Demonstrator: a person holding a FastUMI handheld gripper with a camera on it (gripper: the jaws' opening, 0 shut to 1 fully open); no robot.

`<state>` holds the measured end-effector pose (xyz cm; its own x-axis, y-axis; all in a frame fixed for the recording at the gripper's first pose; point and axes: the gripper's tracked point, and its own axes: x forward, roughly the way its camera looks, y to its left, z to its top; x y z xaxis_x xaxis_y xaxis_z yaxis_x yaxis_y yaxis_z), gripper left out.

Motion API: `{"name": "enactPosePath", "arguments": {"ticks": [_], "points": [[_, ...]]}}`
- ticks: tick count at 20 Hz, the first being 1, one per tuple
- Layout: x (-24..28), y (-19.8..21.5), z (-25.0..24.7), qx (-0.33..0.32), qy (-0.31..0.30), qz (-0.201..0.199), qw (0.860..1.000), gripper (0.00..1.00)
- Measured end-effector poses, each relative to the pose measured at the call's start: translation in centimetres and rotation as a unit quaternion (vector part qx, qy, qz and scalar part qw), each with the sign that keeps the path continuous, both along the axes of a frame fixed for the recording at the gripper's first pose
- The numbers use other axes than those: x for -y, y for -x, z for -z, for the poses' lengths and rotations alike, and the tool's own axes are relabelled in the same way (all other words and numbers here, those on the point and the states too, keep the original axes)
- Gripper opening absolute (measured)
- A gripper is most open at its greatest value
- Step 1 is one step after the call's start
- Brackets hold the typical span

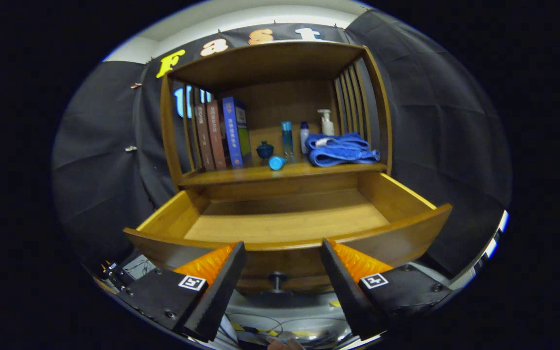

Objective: Pull open the drawer, take out the items inside it, and place them on the countertop above the cabinet.

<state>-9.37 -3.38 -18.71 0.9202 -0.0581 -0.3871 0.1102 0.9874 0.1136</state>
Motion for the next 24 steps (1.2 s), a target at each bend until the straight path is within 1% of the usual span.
{"name": "enactPosePath", "arguments": {"ticks": [2, 4, 7, 15, 17, 19, 22, 24], "points": [[-0.1, 0.1, 0.0, -0.001, 0.011, 0.005, 1.000, 0.98], [-0.2, 0.2, 0.0, 0.004, 0.023, 0.006, 1.000, 0.98], [-0.3, 0.1, 0.0, 0.010, 0.020, 0.008, 1.000, 0.99], [-0.1, -0.9, 0.0, 0.012, 0.020, 0.009, 1.000, 0.99], [-0.1, -2.6, 0.0, 0.009, 0.021, 0.009, 1.000, 0.99], [0.0, -3.2, 0.2, 0.005, 0.021, 0.008, 1.000, 0.99], [0.3, -6.7, -0.4, 0.015, 0.018, 0.011, 1.000, 0.99], [0.4, -7.9, 0.0, 0.010, 0.013, 0.012, 1.000, 0.99]]}}
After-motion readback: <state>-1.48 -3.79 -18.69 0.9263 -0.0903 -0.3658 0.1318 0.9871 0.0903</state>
